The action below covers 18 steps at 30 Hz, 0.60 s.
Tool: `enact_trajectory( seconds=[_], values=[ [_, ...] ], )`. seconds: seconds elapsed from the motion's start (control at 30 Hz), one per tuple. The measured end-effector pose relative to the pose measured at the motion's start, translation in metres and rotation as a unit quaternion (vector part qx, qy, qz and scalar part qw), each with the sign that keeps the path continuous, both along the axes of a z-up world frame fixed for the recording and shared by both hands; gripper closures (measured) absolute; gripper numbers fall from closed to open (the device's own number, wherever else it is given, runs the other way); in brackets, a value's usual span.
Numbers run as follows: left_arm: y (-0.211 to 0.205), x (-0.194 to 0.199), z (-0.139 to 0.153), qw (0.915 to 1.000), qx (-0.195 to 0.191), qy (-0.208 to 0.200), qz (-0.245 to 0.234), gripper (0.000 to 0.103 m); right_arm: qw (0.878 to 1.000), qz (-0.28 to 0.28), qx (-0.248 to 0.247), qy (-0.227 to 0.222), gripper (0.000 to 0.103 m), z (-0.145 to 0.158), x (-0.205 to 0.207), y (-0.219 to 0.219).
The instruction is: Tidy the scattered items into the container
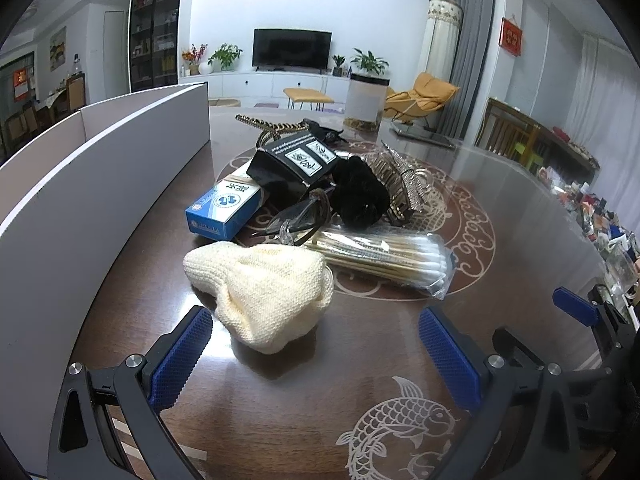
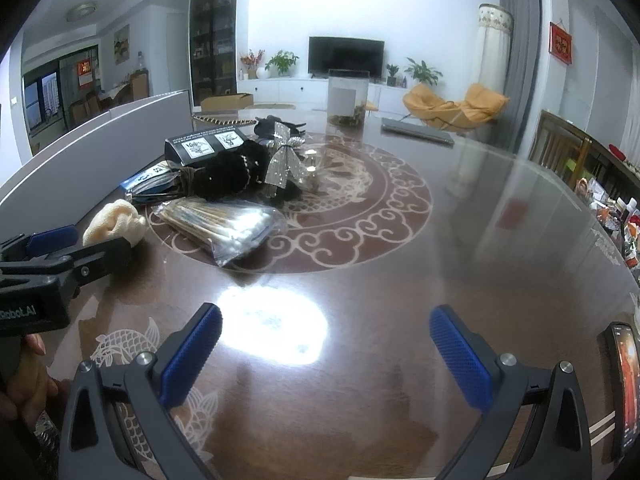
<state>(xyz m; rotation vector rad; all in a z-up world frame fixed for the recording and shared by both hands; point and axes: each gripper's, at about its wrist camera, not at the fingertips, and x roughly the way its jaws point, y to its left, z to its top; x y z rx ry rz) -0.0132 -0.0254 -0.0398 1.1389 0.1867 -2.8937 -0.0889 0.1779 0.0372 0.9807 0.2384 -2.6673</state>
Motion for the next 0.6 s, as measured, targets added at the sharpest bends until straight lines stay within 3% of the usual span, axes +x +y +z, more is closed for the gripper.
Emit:
enact_trajectory(
  seconds=[0.6],
  values=[
    [-0.004, -0.016, -0.010, 0.9979, -0.013, -0.058, 0.025, 0.000, 0.999, 0.021, 0.024, -0.038, 0.000, -0.010, -0.010, -0.010]
  ],
)
